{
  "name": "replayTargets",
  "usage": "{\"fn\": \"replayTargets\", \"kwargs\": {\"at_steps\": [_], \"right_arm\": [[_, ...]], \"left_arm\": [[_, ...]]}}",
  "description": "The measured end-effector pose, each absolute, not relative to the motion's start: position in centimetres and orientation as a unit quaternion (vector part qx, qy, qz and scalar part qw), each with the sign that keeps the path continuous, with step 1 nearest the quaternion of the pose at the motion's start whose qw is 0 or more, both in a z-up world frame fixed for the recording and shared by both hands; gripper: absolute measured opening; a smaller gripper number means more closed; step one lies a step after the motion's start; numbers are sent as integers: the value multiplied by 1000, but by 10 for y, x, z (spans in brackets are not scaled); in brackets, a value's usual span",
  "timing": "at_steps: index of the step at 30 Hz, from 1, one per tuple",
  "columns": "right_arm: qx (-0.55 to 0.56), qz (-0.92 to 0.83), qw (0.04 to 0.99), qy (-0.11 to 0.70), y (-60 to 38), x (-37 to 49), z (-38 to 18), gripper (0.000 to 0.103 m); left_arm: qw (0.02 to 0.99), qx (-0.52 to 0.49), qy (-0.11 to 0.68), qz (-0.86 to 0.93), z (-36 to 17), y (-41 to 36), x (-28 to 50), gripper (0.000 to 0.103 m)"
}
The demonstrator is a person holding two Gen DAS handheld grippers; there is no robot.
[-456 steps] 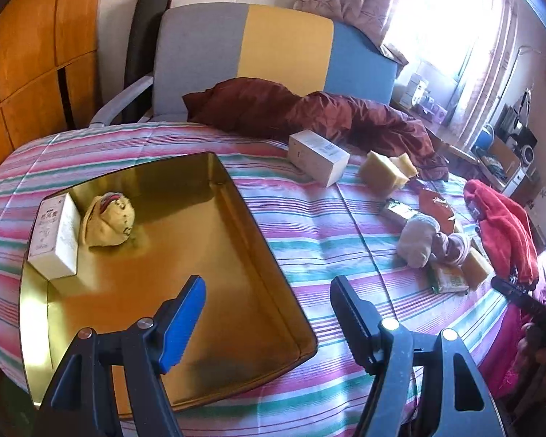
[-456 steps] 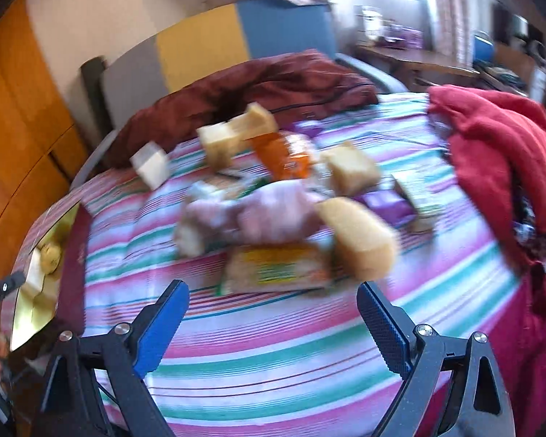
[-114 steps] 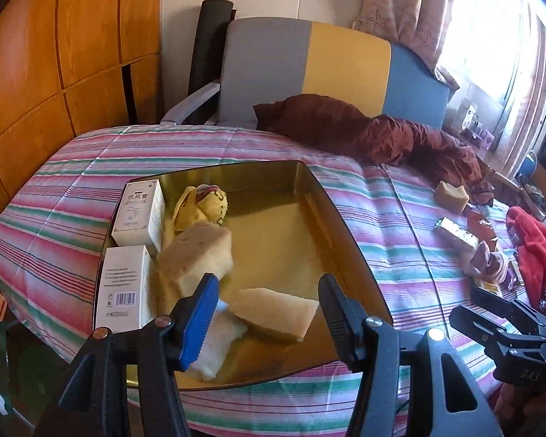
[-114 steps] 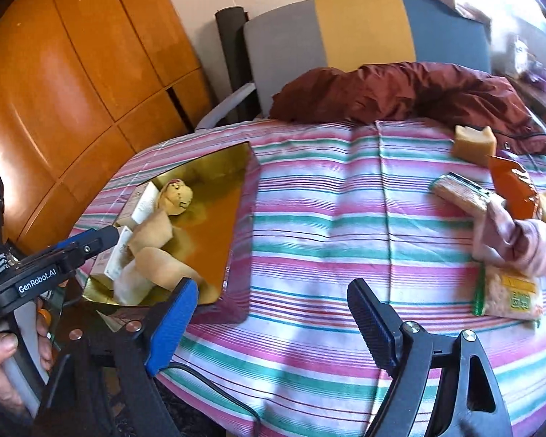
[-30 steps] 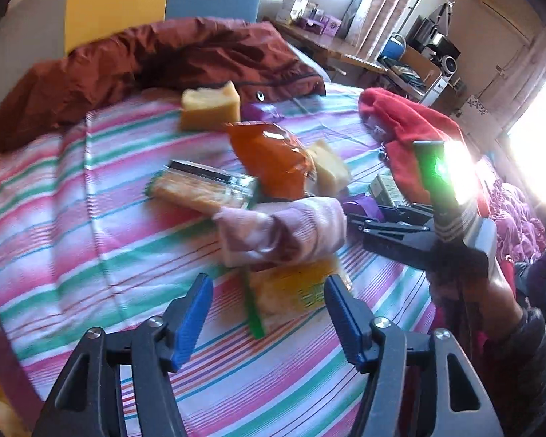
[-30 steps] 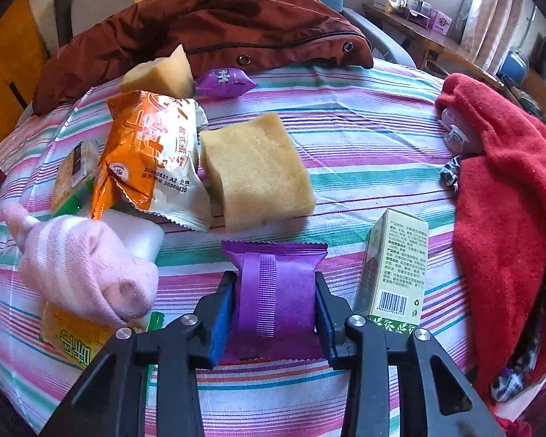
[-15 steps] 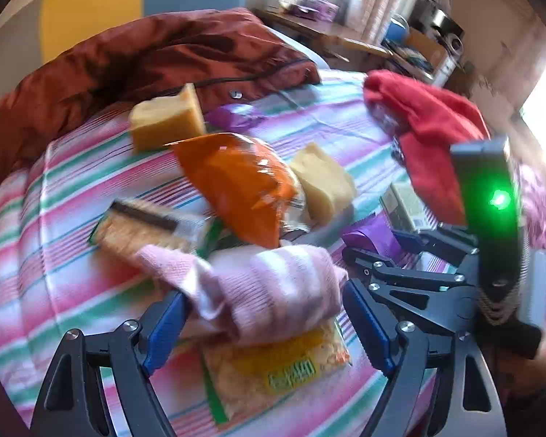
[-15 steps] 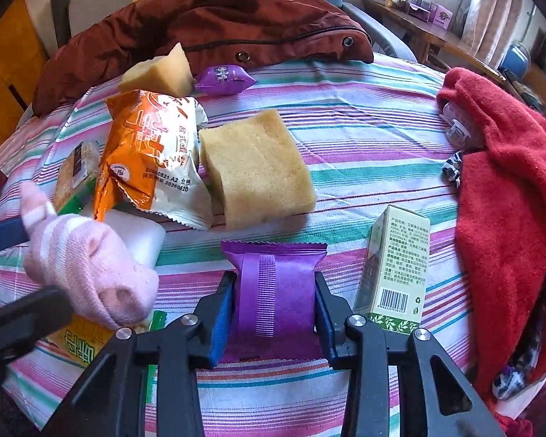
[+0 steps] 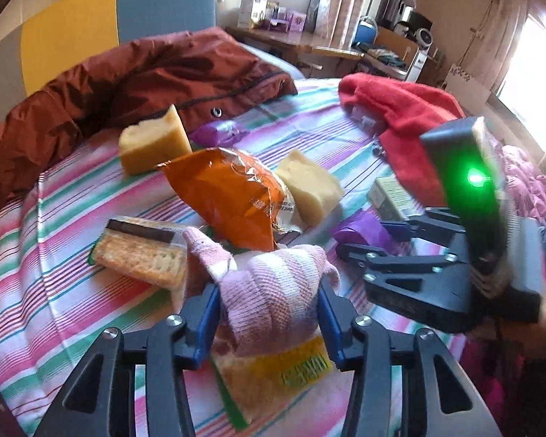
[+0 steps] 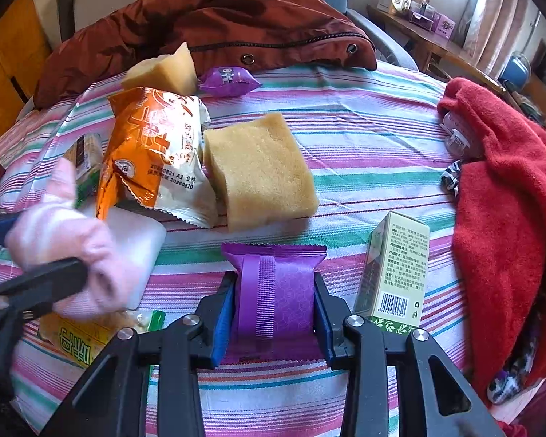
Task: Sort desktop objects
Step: 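Grasp the purple packet with the right gripper while the left grasps the pink striped sock, then carry the packet and sock to the gold tray and open both grippers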
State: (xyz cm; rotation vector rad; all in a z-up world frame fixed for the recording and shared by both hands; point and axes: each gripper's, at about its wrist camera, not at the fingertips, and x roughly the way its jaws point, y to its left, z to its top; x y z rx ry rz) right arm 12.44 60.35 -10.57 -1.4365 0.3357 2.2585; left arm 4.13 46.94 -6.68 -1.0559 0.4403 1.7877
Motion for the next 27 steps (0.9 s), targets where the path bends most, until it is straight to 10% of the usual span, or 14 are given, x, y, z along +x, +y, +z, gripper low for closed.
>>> {"fn": "replayTargets", "kwargs": {"at_steps": [27], "right_arm": [[-415,893,124,123,531,121,-41,38]], "left_arm": [[369,-409,73,831,-12,274,8,49]]}}
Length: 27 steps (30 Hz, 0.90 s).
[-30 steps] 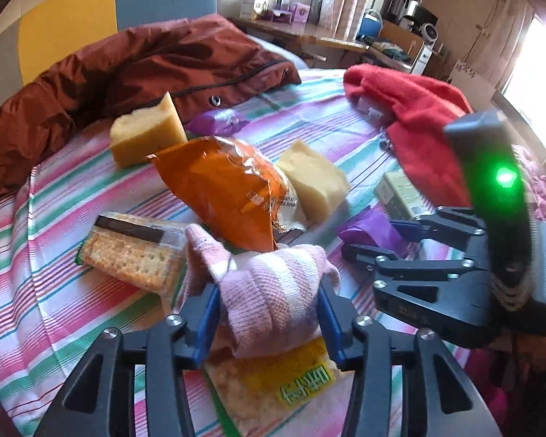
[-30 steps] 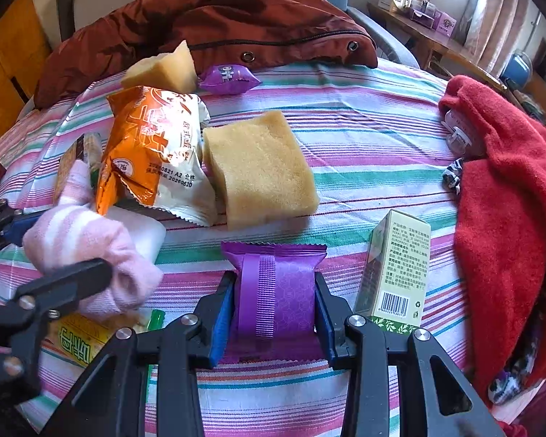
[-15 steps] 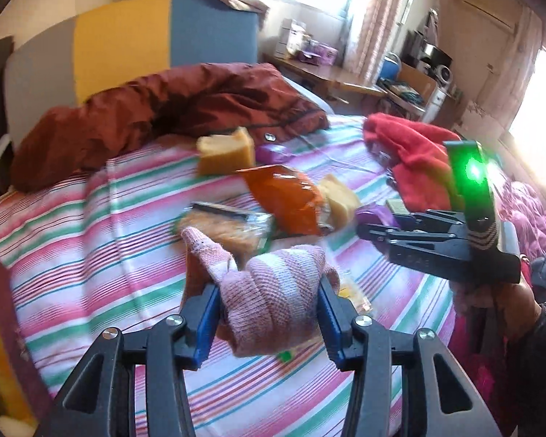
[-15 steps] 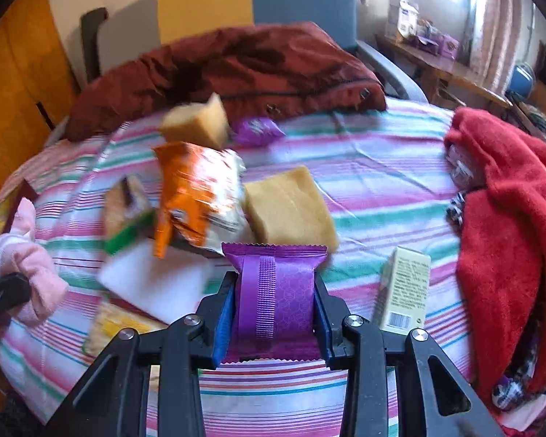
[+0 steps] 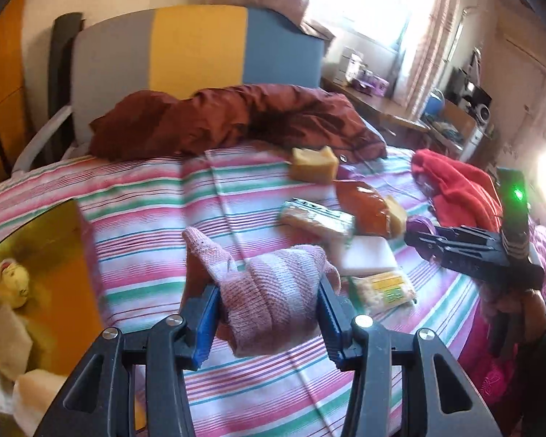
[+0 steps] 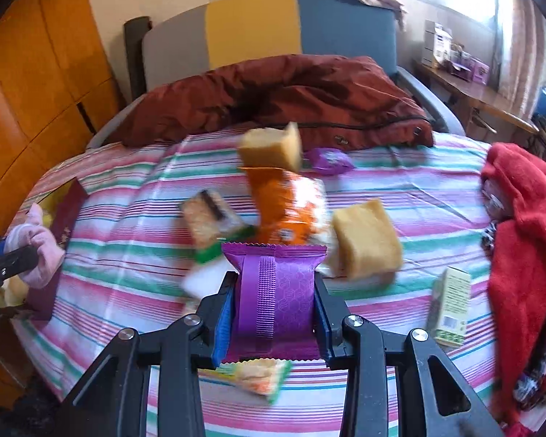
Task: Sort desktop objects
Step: 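Carry the packet and sock to the gold tray and open both grippers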
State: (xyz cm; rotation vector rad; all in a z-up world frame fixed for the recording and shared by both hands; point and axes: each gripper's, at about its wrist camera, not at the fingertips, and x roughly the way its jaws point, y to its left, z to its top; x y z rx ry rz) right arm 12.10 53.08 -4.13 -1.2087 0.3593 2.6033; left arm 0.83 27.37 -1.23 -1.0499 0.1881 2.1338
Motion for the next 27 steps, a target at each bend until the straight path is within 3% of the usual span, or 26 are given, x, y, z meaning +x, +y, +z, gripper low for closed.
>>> {"fn": "replayTargets", "kwargs": {"at_steps": [27], "right_arm": [[-424,892,-119,100,274,-34,-13,38]], "left_arm": [[190,-400,-28,896,-6,68,-86,50]]}}
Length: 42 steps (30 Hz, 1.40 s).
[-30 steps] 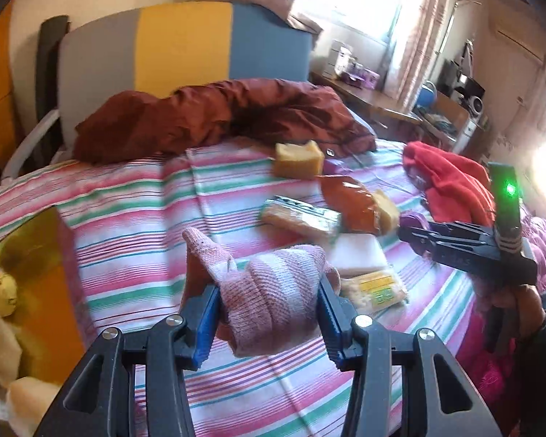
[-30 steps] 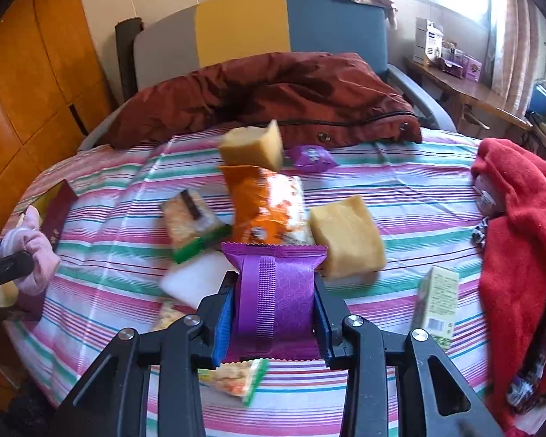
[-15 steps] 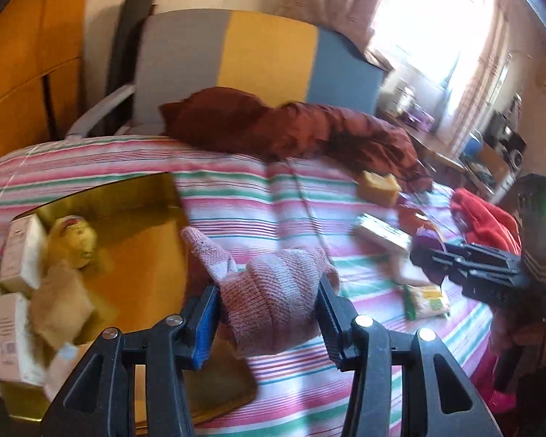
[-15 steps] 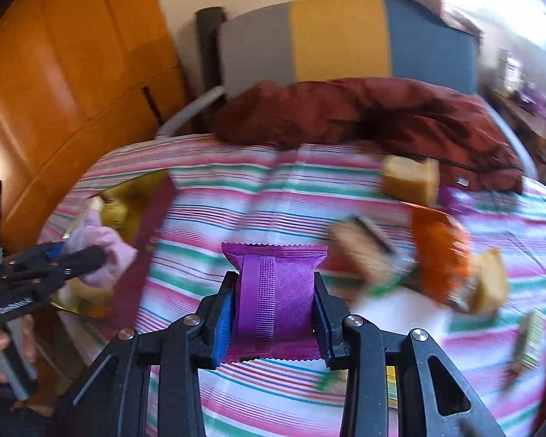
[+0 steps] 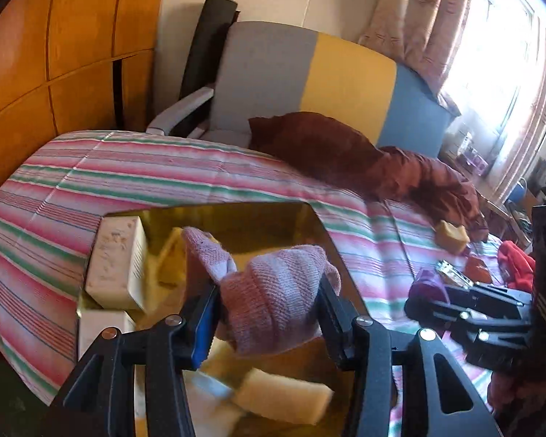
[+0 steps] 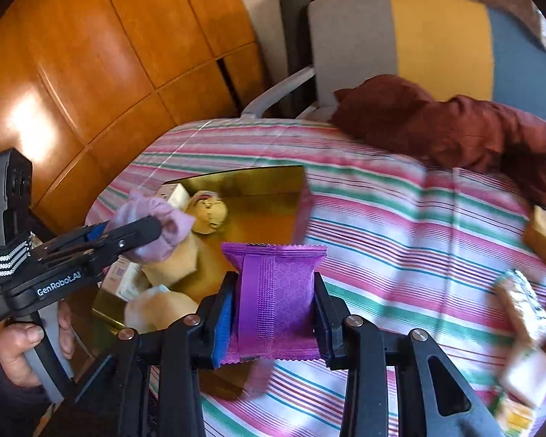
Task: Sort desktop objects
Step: 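Carry the packet and sock to the gold tray and open both grippers, then move both grippers back toward the remaining items on the bedcover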
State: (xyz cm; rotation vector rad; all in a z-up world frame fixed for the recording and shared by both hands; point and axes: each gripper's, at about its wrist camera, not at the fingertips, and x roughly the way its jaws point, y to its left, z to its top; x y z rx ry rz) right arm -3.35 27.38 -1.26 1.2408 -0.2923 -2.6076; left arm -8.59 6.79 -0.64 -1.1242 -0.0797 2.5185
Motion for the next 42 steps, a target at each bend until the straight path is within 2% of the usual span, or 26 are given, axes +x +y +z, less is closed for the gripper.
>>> {"fn": "replayTargets", "kwargs": {"at_steps": [3,6,7,8,11,18,30,32,37,42], "right_arm": [[427,-891,122,-97,253,-53,-12,39],[420,-893,125,-108,241,-72,-10,41],[418,-894,118,-109,239,-75,-10,54],[419,-893,115,-117,239,-79,-11,61],[417,-894,111,-121,238,-77,-14,61],[428,-891,99,-114,239,-54,-24,62],[411,-905,49,-100,257,8,-23,78],[405,-908,35,-98,263,19,-21,85],[398,-910,8,-115,283,42,-21,91],[406,-903,-32,-139,316,64,-30,91]], "left_arm": [[190,-408,-35,892,-8,65,-106,53],[179,-419,-48,889,-13,60,-127,60],[179,-427,-57,885,-15,59,-133,63],[182,-431,-73,881,-17,55,-137,65],[181,-430,-94,880,-21,46,-142,68],[159,-424,-113,884,-25,31,-124,68],[191,-398,-60,895,-20,51,-43,68],[201,-400,-42,893,-20,60,-37,68],[232,-407,-34,883,-23,79,-27,67],[228,-403,-27,886,-19,85,-25,68]]}}
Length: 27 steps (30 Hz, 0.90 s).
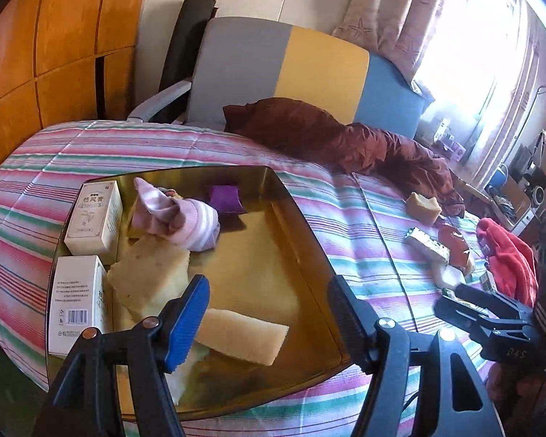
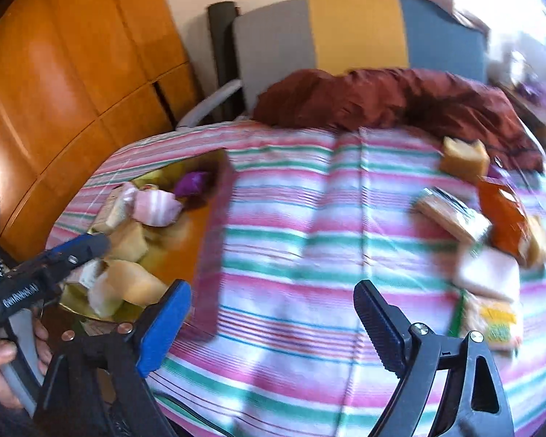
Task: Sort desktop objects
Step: 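Move both grippers back toward the remaining items on the bedcover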
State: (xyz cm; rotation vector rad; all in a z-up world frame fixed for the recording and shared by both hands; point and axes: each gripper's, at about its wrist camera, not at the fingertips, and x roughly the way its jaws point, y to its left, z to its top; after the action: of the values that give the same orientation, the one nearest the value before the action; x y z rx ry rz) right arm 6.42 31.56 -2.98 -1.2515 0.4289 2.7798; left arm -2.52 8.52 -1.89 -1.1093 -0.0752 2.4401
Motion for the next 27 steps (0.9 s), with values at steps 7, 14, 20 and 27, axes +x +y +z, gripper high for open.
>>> {"fn": "replayTargets", "kwargs": {"at_steps": [7,14,20,27], "right_arm": [[-420,885,100,175,378,106,-45,91],[-426,855,185,230,458,153,-47,91],[-440,834,234,238,505,180,-46,91],[-421,804,313,282,574,214,-48,91]], "left_arm": [[235,-412,-25,880,-16,96,-26,68],[266,-405,6,875,-7,124,-25,68],[297,-413,25,861,-5,152,-25,68],[349,-421,66,835,-11,197,-8,68]]}}
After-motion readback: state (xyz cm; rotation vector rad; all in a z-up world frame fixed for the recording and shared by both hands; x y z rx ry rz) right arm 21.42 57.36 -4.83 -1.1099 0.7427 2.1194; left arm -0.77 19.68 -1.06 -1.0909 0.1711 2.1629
